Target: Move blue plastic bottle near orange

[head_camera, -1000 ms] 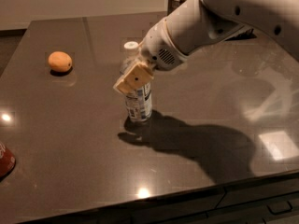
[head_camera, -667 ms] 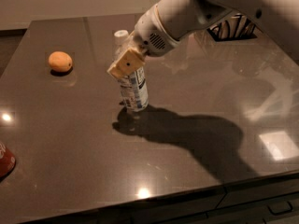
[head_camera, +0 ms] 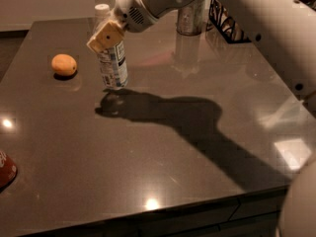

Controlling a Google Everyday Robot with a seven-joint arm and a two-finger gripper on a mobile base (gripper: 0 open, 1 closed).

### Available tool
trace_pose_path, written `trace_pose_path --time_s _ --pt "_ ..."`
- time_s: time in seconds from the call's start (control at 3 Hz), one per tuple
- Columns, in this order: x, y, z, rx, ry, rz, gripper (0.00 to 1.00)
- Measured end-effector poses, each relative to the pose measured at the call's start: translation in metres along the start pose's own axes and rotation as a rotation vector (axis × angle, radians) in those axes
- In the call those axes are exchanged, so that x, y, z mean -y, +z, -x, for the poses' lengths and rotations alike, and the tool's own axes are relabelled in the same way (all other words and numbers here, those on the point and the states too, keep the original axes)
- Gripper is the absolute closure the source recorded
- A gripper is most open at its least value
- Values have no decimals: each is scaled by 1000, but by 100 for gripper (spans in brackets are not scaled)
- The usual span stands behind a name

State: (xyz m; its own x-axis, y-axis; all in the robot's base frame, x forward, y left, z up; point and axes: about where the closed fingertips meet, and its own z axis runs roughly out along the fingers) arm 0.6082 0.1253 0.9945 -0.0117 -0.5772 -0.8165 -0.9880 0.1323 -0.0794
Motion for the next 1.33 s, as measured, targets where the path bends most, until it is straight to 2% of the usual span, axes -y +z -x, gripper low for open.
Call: trace_pose_path --time_s 0.33,1.0,1.33 --pt "30 26 15 54 1 -5 100" --pt "55 74 28 118 -15 1 100" --pt "57 91 33 124 -29 6 85"
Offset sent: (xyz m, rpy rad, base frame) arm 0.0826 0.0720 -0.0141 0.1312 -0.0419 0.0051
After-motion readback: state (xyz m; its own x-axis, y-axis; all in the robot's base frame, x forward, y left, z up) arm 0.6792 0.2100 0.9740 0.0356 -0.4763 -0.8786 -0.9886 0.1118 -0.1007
